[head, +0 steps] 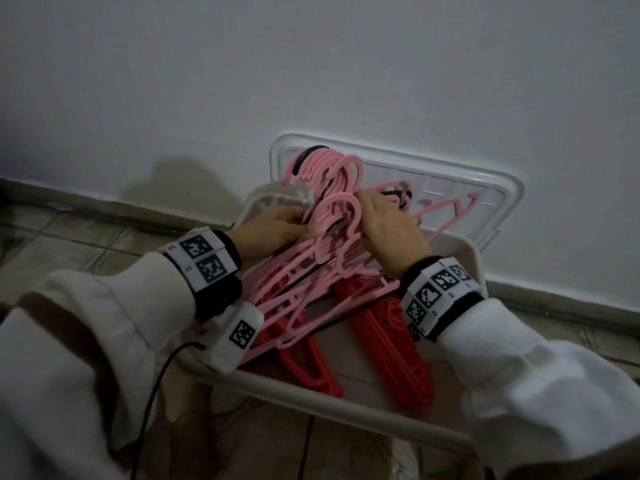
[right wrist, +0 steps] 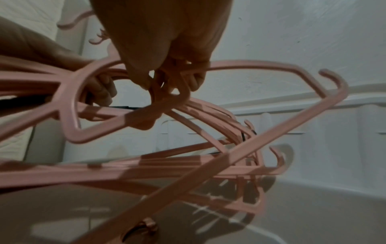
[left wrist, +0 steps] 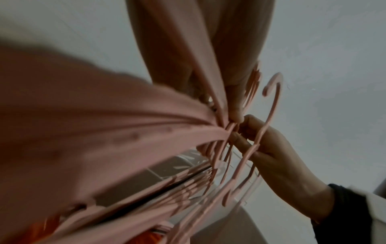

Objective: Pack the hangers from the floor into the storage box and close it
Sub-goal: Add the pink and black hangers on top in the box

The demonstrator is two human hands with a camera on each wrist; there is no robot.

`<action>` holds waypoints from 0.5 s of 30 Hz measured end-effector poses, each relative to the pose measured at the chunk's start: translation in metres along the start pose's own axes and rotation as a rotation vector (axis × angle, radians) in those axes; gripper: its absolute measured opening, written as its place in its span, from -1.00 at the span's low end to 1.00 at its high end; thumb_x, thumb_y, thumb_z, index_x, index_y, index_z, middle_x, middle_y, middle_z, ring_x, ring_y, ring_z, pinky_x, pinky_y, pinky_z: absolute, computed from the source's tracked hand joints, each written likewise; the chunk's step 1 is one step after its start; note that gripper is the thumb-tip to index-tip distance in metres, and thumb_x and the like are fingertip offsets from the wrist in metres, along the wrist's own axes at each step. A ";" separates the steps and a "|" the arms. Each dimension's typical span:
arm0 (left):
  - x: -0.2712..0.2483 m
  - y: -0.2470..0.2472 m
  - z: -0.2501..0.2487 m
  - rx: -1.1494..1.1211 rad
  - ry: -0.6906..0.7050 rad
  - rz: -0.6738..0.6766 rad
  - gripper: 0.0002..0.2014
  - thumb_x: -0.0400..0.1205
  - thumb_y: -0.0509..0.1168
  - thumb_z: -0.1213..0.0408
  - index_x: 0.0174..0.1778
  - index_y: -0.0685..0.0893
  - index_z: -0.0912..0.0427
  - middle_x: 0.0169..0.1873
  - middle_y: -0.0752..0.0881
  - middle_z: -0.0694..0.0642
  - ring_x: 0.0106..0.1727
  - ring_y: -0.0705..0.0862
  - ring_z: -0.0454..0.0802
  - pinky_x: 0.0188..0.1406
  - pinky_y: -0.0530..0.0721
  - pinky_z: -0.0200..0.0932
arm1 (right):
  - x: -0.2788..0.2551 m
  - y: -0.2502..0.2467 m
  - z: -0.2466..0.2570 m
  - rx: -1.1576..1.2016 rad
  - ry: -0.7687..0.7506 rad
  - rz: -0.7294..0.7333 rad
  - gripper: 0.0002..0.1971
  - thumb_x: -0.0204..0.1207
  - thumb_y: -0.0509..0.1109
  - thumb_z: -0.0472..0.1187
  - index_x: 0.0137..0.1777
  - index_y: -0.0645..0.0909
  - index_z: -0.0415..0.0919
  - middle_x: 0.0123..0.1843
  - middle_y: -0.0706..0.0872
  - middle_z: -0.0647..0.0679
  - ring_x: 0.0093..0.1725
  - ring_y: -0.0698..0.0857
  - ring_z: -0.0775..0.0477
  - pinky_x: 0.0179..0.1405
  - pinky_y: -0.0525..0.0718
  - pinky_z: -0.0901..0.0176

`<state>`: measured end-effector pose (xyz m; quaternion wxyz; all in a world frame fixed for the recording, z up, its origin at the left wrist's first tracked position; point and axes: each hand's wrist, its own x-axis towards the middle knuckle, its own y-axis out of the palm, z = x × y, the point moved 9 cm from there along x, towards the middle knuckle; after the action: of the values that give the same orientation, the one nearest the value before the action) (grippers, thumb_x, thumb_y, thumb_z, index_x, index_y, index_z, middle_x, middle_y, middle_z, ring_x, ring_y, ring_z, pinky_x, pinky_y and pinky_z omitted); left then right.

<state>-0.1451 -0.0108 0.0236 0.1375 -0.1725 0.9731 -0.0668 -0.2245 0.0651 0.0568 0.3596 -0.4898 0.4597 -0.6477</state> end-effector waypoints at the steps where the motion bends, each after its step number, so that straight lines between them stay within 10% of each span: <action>1: 0.000 -0.003 -0.001 -0.005 0.002 -0.005 -0.72 0.63 0.21 0.46 0.24 0.58 0.46 0.13 0.68 0.41 0.08 0.68 0.23 0.23 0.63 0.08 | 0.002 -0.002 0.002 -0.010 0.003 -0.022 -0.68 0.25 0.43 -0.50 0.02 0.55 -0.48 -0.09 0.67 -0.40 -0.16 0.69 -0.37 -0.43 0.64 -0.06; 7: -0.001 -0.017 -0.001 -0.020 -0.002 -0.056 -0.68 0.65 0.19 0.44 0.25 0.48 0.60 0.15 0.58 0.62 0.03 0.58 0.28 0.25 0.53 0.26 | 0.011 -0.003 0.001 -0.038 0.008 -0.068 -0.77 0.39 0.39 -0.42 0.03 0.54 -0.43 -0.04 0.65 -0.36 -0.07 0.66 -0.33 -0.33 0.69 -0.11; 12: -0.001 -0.017 -0.004 -0.027 0.005 -0.063 -0.67 0.55 0.29 0.32 0.17 0.59 0.44 -0.04 0.68 0.38 -0.22 0.71 0.02 -0.10 0.72 -0.18 | 0.014 -0.001 -0.001 -0.145 0.034 -0.143 -0.83 0.45 0.43 -0.28 -0.01 0.56 -0.31 -0.07 0.68 -0.23 -0.08 0.65 -0.21 0.00 0.55 -0.11; 15: -0.003 -0.014 -0.004 -0.034 0.006 -0.051 -0.59 0.47 0.30 0.22 0.11 0.60 0.47 0.05 0.65 0.49 -0.02 0.63 0.23 0.19 0.60 0.15 | 0.014 -0.004 -0.006 -0.230 0.047 -0.140 -0.79 0.45 0.43 -0.19 0.02 0.56 -0.24 -0.12 0.70 -0.15 -0.11 0.61 -0.15 0.09 0.28 -0.06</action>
<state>-0.1396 -0.0229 0.0308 0.1300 -0.1996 0.9697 -0.0543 -0.2337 0.0551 0.0647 0.2440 -0.5434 0.5038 -0.6256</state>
